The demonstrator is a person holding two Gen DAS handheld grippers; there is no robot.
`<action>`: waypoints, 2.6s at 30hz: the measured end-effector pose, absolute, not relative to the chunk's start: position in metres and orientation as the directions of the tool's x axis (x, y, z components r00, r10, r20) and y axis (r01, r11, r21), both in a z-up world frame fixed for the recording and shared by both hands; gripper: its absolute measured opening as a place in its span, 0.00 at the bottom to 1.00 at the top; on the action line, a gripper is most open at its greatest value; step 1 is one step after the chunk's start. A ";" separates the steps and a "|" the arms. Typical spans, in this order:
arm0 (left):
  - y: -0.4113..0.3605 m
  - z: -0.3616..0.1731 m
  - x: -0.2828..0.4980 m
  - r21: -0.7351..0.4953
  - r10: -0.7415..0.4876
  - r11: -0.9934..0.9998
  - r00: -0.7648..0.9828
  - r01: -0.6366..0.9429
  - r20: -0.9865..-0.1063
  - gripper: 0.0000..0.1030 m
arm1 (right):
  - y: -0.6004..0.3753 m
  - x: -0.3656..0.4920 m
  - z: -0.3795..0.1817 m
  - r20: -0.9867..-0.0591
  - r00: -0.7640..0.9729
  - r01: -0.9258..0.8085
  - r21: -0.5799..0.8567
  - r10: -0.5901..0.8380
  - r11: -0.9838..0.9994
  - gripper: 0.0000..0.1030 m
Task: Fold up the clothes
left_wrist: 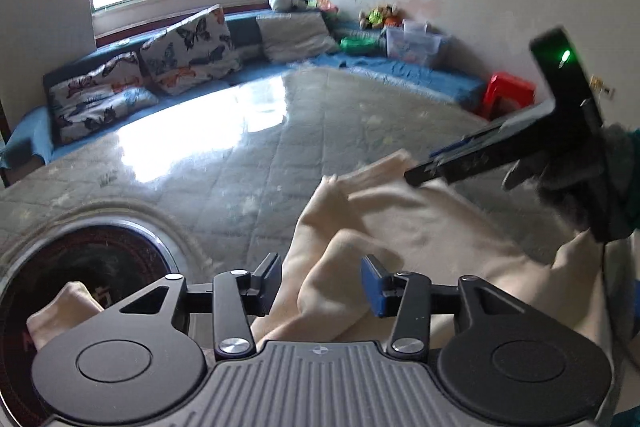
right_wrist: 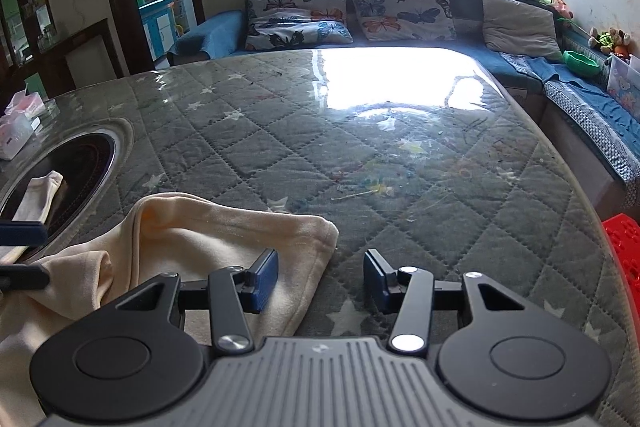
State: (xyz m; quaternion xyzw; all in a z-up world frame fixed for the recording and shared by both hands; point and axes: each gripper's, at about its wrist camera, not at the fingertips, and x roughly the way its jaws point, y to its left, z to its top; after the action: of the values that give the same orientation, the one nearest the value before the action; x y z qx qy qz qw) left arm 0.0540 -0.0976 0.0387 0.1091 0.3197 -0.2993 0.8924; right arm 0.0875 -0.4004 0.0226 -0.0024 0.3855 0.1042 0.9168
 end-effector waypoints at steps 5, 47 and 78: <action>-0.103 0.029 0.058 0.024 -0.460 0.780 0.599 0.625 -0.655 0.10 | -0.397 0.090 0.023 -0.712 0.673 -0.210 0.076 0.201 0.975 0.36; -0.067 0.032 0.121 -0.029 -0.243 0.950 0.677 0.312 -0.694 0.24 | -0.290 -0.035 0.085 -0.749 0.401 -0.803 -0.011 0.527 0.595 0.43; -0.081 0.046 0.062 -0.038 -0.337 0.912 0.693 0.408 -0.637 0.39 | -0.297 -0.067 0.063 -0.727 0.411 -0.750 0.074 0.551 0.657 0.19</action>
State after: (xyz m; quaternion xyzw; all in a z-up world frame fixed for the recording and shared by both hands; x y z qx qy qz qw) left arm 0.0616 -0.0810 0.0461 0.0533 0.3349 -0.2029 0.9186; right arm -0.0670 -0.2974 0.0629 -0.1330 0.3752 0.3922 0.8293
